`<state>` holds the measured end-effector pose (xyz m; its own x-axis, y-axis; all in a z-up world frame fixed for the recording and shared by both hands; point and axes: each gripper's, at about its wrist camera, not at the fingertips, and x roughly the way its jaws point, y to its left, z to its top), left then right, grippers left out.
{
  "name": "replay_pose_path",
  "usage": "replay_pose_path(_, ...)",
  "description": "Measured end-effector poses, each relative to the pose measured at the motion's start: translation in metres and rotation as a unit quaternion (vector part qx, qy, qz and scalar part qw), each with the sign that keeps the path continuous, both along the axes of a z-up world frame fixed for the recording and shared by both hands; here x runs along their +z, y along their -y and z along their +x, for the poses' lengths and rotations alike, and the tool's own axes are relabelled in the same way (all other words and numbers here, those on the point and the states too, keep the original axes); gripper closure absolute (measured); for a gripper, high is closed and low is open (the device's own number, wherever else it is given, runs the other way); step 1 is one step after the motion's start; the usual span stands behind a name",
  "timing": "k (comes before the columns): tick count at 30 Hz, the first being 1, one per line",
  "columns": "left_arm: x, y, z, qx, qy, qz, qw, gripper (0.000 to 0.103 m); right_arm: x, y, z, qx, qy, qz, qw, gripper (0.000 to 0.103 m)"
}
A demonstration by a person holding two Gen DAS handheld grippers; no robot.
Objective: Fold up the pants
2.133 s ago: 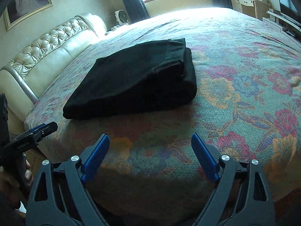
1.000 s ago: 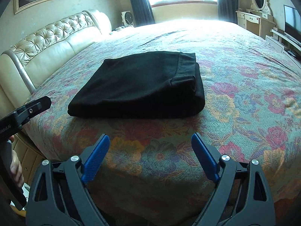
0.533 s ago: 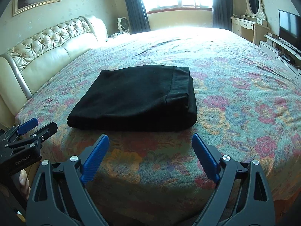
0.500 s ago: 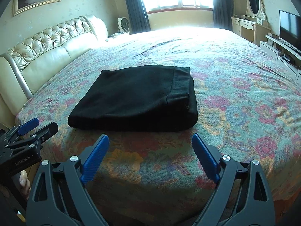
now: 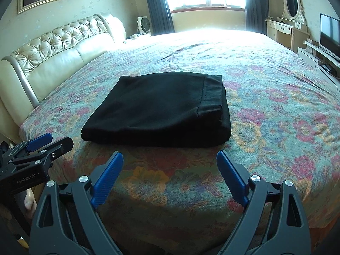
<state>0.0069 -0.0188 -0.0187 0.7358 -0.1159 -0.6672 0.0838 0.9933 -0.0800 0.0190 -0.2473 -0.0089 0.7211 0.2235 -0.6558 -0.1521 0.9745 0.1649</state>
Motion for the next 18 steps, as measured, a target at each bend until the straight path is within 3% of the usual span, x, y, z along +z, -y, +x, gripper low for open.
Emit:
replay_pose_path(6, -0.001, -0.005, 0.001, -0.005, -0.008, -0.029, 0.9995, 0.017, -0.004, -0.003, -0.001, 0.004, -0.006, -0.001, 1.000, 0.013)
replay_pose_path(12, -0.004, -0.002, 0.003, -0.005, -0.015, -0.002, 0.9999, 0.017, -0.006, -0.004, -0.001, 0.007, -0.011, 0.000, 1.000, 0.013)
replay_pose_path(18, -0.007, 0.004, 0.005, -0.012, -0.022, -0.005, 0.9997, 0.017, -0.008, -0.005, -0.002, 0.009, -0.013, 0.000, 1.000, 0.013)
